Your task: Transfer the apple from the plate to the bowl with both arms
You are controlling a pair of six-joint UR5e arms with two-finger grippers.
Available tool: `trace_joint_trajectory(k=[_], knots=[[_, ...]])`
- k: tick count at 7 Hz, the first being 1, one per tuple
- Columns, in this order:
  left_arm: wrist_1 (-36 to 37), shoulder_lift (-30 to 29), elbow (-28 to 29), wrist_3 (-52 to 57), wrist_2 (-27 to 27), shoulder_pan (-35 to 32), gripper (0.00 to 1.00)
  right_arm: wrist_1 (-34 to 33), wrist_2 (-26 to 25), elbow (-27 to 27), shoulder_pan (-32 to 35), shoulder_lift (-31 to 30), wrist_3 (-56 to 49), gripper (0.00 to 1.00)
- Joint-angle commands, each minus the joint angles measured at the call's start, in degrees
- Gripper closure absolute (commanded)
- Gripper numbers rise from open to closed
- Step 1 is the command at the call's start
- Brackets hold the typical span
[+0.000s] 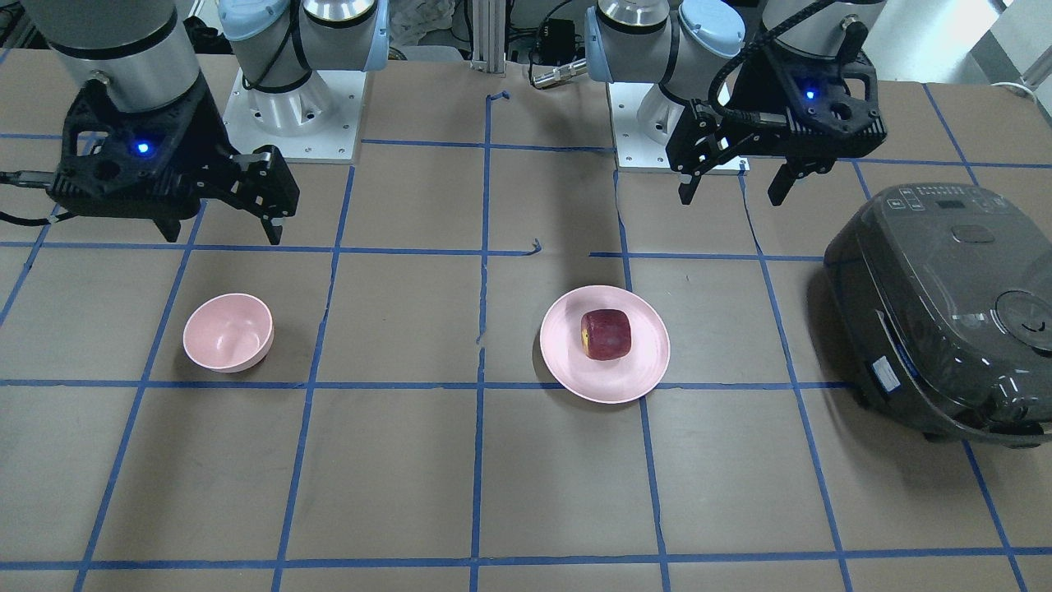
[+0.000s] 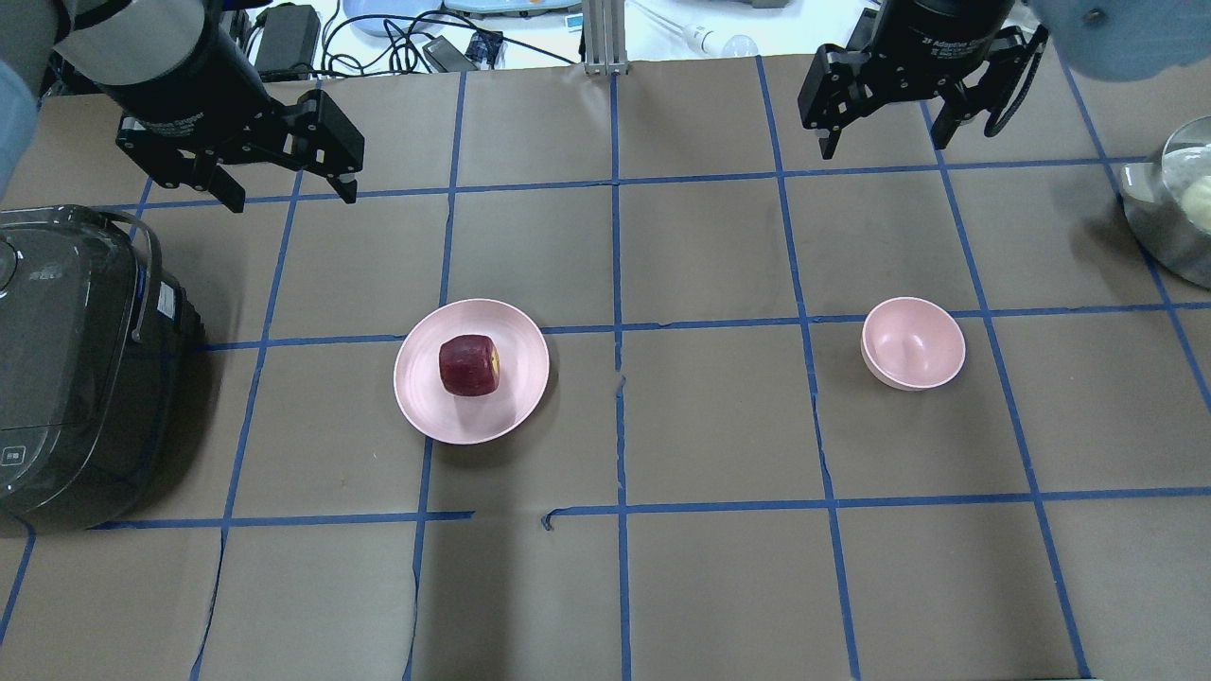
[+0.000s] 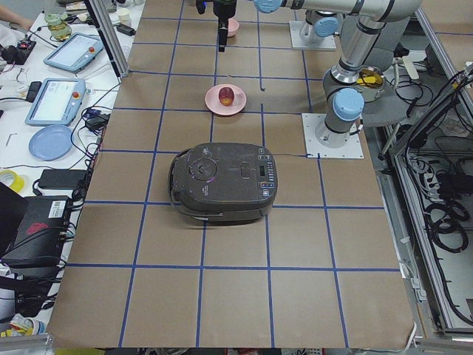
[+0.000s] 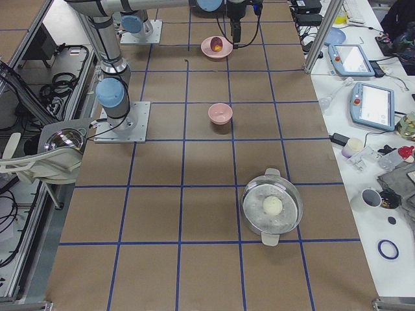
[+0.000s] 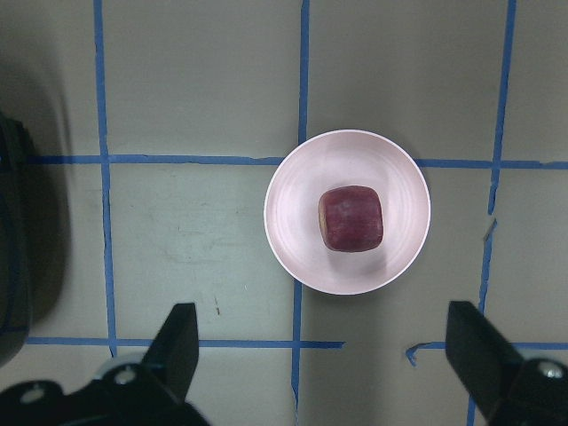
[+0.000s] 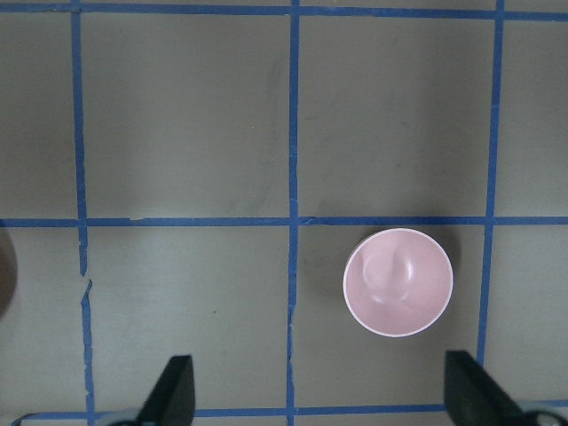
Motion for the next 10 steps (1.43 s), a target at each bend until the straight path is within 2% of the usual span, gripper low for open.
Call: trace_joint_trajectory(k=[1, 3, 4, 7, 8, 10], knots=[[0.0, 0.0, -0.1, -0.1, -0.2, 0.1, 0.0, 1.1, 0.0, 0.4, -9.3, -0.1, -8.6, 0.0], [0.0, -0.1, -0.1, -0.1, -0.1, 0.0, 0.0, 1.7, 0.1, 1.1, -18.0, -0.1, -18.5, 0.0], [0.0, -0.4, -0.2, -0.2, -0.1, 0.0, 0.0, 1.8, 0.0, 1.7, -19.8, -0.2, -19.5, 0.0], [0.2, -0.8, -0.6, -0.5, -0.2, -0.1, 0.0, 1.1, 0.9, 6.1, -19.5, -0.3, -19.0, 0.0], [1.4, -1.1, -2.9, -2.5, -0.2, -0.1, 0.0, -1.5, 0.9, 10.6, -19.4, 0.7, -18.9, 0.0], [11.8, -3.6, -11.2, -7.3, -0.4, -0.3, 0.0, -19.9, 0.8, 24.6, -19.4, 4.4, -19.3, 0.0]])
